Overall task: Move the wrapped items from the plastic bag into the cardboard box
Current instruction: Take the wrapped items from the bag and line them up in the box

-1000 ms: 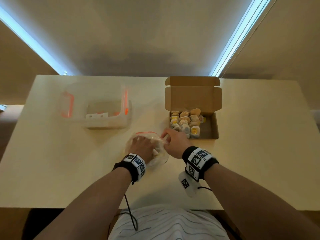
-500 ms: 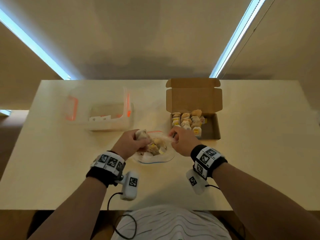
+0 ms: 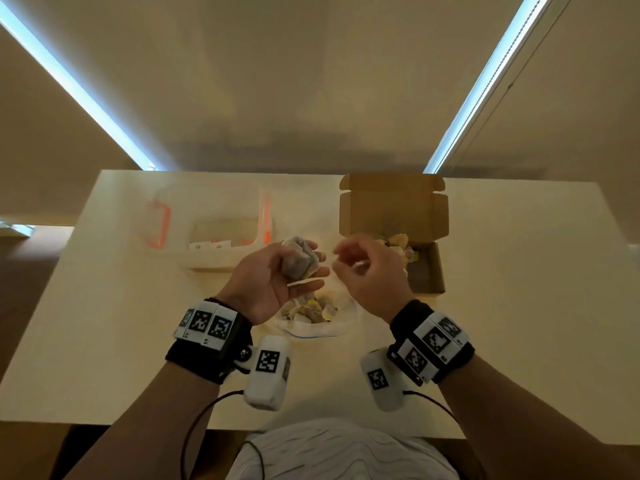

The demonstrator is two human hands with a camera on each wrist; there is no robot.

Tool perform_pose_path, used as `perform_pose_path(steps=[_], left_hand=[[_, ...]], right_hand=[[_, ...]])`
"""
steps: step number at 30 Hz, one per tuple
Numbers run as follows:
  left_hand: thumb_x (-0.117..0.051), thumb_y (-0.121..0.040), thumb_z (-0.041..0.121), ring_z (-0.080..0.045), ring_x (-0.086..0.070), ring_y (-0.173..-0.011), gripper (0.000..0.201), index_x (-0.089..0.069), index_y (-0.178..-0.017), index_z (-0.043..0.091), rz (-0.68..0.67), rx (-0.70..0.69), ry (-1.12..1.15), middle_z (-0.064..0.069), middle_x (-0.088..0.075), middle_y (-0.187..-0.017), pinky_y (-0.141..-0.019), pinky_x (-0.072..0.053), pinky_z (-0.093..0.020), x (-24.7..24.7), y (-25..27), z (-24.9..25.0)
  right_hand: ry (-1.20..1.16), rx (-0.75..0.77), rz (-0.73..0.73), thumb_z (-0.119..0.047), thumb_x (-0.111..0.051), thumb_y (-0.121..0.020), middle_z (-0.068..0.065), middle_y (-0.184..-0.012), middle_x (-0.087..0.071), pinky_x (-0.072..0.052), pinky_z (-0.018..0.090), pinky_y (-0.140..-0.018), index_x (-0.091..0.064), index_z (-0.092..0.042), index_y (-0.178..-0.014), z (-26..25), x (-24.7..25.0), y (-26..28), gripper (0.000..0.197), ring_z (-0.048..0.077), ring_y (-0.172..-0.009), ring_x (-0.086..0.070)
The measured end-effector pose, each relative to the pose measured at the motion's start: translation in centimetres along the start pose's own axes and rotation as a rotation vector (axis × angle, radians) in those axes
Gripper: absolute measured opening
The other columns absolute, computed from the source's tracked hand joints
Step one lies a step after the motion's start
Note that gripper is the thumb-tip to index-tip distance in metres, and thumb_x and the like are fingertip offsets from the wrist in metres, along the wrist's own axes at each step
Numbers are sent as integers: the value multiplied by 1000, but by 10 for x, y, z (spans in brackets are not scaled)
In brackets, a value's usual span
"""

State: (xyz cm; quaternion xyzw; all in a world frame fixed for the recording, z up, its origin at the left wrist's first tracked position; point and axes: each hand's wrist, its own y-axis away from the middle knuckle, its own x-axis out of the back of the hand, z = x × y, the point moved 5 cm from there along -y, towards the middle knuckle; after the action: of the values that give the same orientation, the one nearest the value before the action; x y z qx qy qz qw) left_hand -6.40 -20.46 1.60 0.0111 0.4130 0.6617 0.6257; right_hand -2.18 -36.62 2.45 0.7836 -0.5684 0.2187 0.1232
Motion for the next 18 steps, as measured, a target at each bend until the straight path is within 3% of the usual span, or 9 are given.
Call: perform_pose_path(steps=[3,6,10,13,16,18], left_hand=[[-38,-101,20,-25,-68,-91,31,-61,-112,2,4,17,-9,-16,-68,-101,-78,-59,-38,-11,-1,-7],[-37,-104,27,-21,-69,-86,38,-64,-111,2,8,27,-52,-14,-70,-102,-76,-57,-36,-17,-3,-14],[-45,-102,38,-21,-68,-86,39,-65,-104,3,50,30,-12,-12,-69,-97,-79,-56,-39,-15,-5,-16],[-51,-100,31,-21,-64,-85,27,-63,-94,8,124,7,-21,-11,-64,-91,-83,-56,-41,-10,-8,-17],[-57,-96,23,-18,-57,-74,18,-59,-85,9,239,-14,59,-5,-55,-74,-72,-53,-37,-3,-10,-12],[-62,-92,30,-13,-46,-62,25,-58,-76,12,254,-33,10,0,-44,-63,-66,-46,-33,-1,-9,-8]], right_hand=[[44,136,16,-26,-78,-82,-11,-81,-63,-44,10,-61,-67,-17,-97,-30,-6,1,21,3,-71,-59],[138,75,-24,-27,-77,-80,-10,-85,-65,-42,14,-67,-67,-20,-101,-28,-14,-3,24,5,-75,-58],[-20,-76,-38,-20,-75,-84,-16,-78,-67,-48,9,-67,-70,-25,-98,-17,-14,-3,15,-1,-73,-63],[-306,-223,-59,-13,-74,-86,-10,-80,-65,-56,21,-76,-69,-22,-98,-11,-8,-3,16,1,-75,-64],[-602,-346,-65,-2,-70,-87,7,-97,-66,-59,34,-84,-66,-14,-104,-6,-1,-2,21,19,-92,-66],[-693,-363,-69,-1,-68,-88,11,-106,-67,-58,39,-88,-64,-11,-106,-5,3,-2,21,27,-100,-67]])
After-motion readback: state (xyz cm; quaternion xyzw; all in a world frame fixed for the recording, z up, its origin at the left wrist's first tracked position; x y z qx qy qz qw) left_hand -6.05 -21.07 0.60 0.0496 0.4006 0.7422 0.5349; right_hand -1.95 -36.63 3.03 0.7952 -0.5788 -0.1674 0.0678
